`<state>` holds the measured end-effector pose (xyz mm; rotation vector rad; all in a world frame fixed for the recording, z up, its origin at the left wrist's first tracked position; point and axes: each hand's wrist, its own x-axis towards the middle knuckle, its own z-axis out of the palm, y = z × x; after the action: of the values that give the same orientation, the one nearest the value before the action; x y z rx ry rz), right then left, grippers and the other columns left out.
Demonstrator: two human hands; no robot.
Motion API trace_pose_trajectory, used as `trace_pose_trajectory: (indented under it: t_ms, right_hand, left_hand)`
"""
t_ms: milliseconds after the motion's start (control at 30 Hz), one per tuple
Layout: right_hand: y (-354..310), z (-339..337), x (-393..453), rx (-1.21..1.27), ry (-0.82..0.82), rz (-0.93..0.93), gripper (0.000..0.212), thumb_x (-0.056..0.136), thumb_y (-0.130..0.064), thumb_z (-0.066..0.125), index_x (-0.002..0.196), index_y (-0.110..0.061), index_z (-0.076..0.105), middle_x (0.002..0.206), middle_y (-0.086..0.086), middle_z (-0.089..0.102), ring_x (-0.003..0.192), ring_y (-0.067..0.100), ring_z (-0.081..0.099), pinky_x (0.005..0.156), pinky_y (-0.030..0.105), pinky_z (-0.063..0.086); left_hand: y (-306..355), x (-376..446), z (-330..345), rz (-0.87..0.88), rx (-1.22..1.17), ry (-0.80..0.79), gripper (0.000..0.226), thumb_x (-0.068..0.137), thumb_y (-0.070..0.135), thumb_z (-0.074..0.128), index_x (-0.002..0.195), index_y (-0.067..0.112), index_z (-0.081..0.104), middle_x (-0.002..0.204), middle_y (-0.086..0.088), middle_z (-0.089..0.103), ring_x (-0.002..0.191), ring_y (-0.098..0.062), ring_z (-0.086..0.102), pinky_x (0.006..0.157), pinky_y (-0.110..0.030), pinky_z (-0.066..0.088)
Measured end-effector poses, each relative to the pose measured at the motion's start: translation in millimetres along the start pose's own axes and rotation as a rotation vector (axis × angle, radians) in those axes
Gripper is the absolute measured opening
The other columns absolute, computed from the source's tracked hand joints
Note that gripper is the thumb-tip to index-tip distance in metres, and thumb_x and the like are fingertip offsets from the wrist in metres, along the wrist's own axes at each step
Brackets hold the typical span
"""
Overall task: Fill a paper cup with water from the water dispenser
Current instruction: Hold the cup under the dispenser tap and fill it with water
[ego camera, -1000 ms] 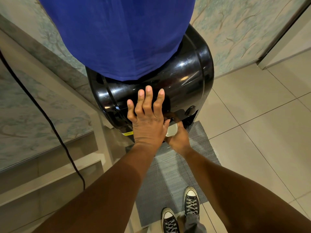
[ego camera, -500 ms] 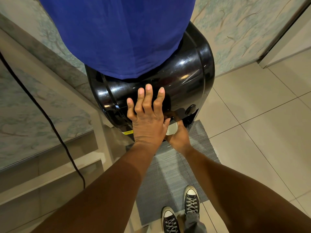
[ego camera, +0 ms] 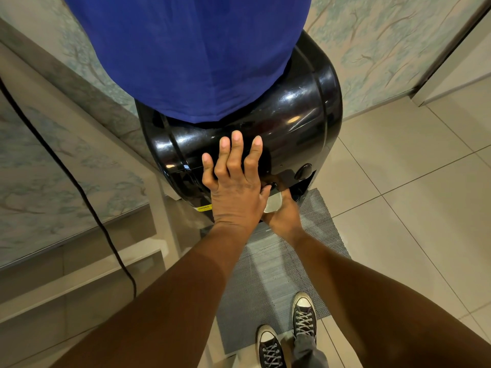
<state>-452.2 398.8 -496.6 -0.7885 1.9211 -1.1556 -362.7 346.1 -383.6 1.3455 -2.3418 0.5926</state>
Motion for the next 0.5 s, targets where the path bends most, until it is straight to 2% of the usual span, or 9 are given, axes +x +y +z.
trace_pose_trajectory:
  t_ms: [100, 233, 333, 367, 500]
  right_hand:
    - [1.4, 0.4, 0.3, 0.011, 0.0, -0.007, 0.055, 0.076, -0.014, 0.077, 0.125, -0.01, 0.052, 0.111, 0.005, 0.064, 0.093, 0.01, 0.057, 0.079, 0.024, 0.046]
    - [1.4, -0.6, 0.4, 0.011, -0.002, -0.003, 0.054, 0.077, -0.013, 0.076, 0.125, -0.01, 0.052, 0.114, 0.01, 0.065, 0.1, 0.022, 0.063, 0.084, 0.031, 0.051]
    - [0.2, -1.5, 1.2, 0.118, -0.071, 0.044, 0.062, 0.074, -0.007, 0.08, 0.126, -0.011, 0.048, 0.115, 0.014, 0.063, 0.107, 0.03, 0.062, 0.089, 0.049, 0.053]
    - [1.6, -0.8, 1.4, 0.133, -0.08, 0.049, 0.063, 0.072, -0.008, 0.081, 0.126, -0.011, 0.048, 0.114, 0.014, 0.063, 0.107, 0.03, 0.062, 0.089, 0.051, 0.053]
    - [7.6, 0.2, 1.3, -0.016, -0.018, 0.03, 0.054, 0.073, -0.02, 0.078, 0.121, -0.016, 0.054, 0.108, 0.002, 0.066, 0.098, 0.02, 0.064, 0.086, 0.041, 0.055]
  left_hand:
    - [-0.5, 0.5, -0.1, 0.001, -0.019, 0.005, 0.118, 0.053, 0.064, 0.083, 0.142, 0.021, 0.019, 0.143, -0.011, 0.014, 0.134, -0.03, 0.017, 0.109, -0.053, 0.019]
    - [-0.3, 0.2, -0.1, 0.0, -0.024, 0.007, 0.117, 0.053, 0.063, 0.083, 0.142, 0.021, 0.02, 0.144, -0.011, 0.014, 0.134, -0.031, 0.017, 0.109, -0.053, 0.019]
    - [0.1, 0.1, 0.4, 0.0, -0.021, 0.003, 0.117, 0.053, 0.063, 0.083, 0.142, 0.021, 0.019, 0.144, -0.012, 0.014, 0.134, -0.031, 0.017, 0.109, -0.053, 0.018]
    - [0.1, 0.2, 0.5, -0.001, -0.024, 0.002, 0.117, 0.053, 0.063, 0.083, 0.142, 0.021, 0.019, 0.144, -0.012, 0.014, 0.134, -0.031, 0.017, 0.109, -0.053, 0.018]
    - [-0.1, 0.1, 0.8, -0.004, -0.033, 0.002, 0.117, 0.053, 0.062, 0.083, 0.143, 0.021, 0.019, 0.144, -0.011, 0.014, 0.135, -0.031, 0.016, 0.109, -0.053, 0.019]
